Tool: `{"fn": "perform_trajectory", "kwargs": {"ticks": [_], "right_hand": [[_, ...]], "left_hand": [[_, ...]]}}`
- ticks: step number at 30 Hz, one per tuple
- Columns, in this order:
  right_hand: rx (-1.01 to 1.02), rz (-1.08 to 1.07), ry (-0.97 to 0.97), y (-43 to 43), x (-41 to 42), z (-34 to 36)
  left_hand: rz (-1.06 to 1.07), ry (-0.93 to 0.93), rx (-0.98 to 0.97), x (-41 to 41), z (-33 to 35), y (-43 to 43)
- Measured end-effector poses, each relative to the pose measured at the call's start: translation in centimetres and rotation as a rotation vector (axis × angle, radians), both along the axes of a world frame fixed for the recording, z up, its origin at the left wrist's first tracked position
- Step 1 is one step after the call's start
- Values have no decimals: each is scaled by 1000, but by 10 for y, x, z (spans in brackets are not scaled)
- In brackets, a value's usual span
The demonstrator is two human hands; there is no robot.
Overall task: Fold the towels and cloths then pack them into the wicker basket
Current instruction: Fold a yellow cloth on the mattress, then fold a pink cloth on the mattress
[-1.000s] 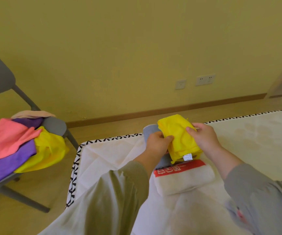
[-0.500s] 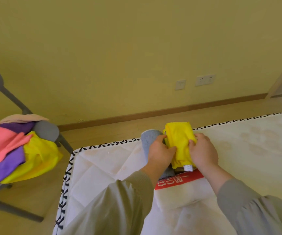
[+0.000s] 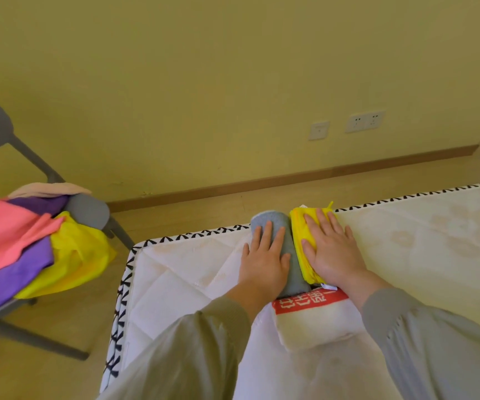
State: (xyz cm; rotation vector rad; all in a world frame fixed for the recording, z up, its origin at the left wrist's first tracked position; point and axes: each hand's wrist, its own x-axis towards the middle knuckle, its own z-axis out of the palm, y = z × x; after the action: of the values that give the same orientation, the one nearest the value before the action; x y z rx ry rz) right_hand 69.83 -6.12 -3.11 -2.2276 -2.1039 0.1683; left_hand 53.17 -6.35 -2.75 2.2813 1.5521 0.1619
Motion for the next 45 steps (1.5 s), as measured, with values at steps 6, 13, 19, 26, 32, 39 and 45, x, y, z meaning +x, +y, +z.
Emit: {"fn": "perform_trajectory", "kwargs": {"ticks": [6, 13, 19, 26, 32, 39, 45], "right_hand": [[-34, -11, -40, -1, -7, 17], [151, -28, -12, -10, -28, 58], [161, 72, 18, -21, -80, 88], [203, 201, 161, -27, -198, 110], [205, 329, 233, -24, -313, 114], [146, 391, 363, 2, -421, 82], [-8, 347, 507, 13, -489, 22]], "left_hand": [[14, -51, -18, -5, 5, -3], [40, -73, 22, -32, 26, -10], [105, -107, 96, -80, 59, -28], [246, -79, 208, -191, 87, -51], [397, -56, 227, -306, 84, -64], [615, -196, 180, -408, 48, -59], [1124, -565, 23, -486, -15, -36]]}}
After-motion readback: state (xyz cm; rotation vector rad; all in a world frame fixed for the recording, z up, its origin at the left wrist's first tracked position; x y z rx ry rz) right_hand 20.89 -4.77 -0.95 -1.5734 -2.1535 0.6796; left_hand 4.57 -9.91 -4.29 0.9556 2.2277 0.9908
